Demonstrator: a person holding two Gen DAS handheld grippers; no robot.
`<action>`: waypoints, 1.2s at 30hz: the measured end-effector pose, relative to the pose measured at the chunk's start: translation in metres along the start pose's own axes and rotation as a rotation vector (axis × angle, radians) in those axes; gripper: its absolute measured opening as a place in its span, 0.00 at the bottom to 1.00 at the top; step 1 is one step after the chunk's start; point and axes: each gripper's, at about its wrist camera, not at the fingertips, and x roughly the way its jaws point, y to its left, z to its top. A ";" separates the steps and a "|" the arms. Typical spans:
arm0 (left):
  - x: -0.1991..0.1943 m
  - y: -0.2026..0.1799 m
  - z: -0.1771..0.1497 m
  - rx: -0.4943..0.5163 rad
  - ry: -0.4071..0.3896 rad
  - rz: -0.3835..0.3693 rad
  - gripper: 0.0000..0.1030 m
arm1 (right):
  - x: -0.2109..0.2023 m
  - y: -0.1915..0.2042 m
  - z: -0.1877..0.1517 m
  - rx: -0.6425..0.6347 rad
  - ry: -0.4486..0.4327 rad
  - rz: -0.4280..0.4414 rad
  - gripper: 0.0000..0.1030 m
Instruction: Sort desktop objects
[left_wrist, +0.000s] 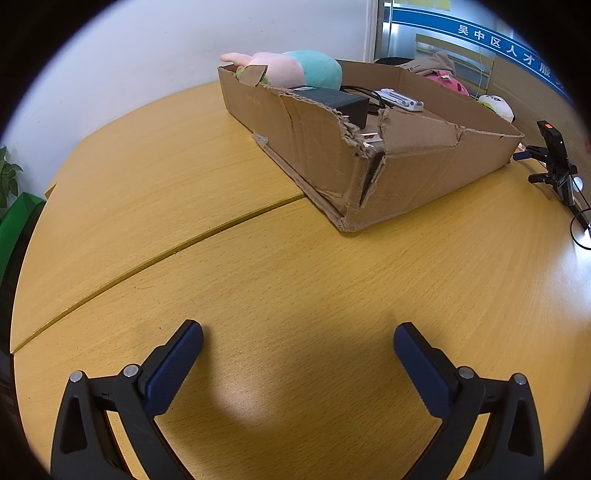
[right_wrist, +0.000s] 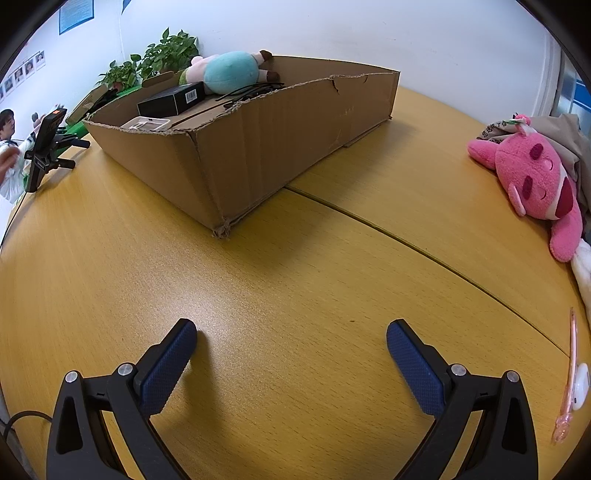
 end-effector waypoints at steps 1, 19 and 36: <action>0.000 0.001 0.000 0.000 0.000 0.000 1.00 | 0.000 0.000 0.000 0.000 0.000 0.000 1.00; 0.005 0.002 0.001 -0.002 0.000 0.001 1.00 | 0.002 0.000 0.002 -0.002 -0.001 -0.002 1.00; 0.010 -0.001 0.004 -0.031 0.000 0.023 1.00 | 0.003 0.000 0.002 -0.002 -0.001 -0.003 1.00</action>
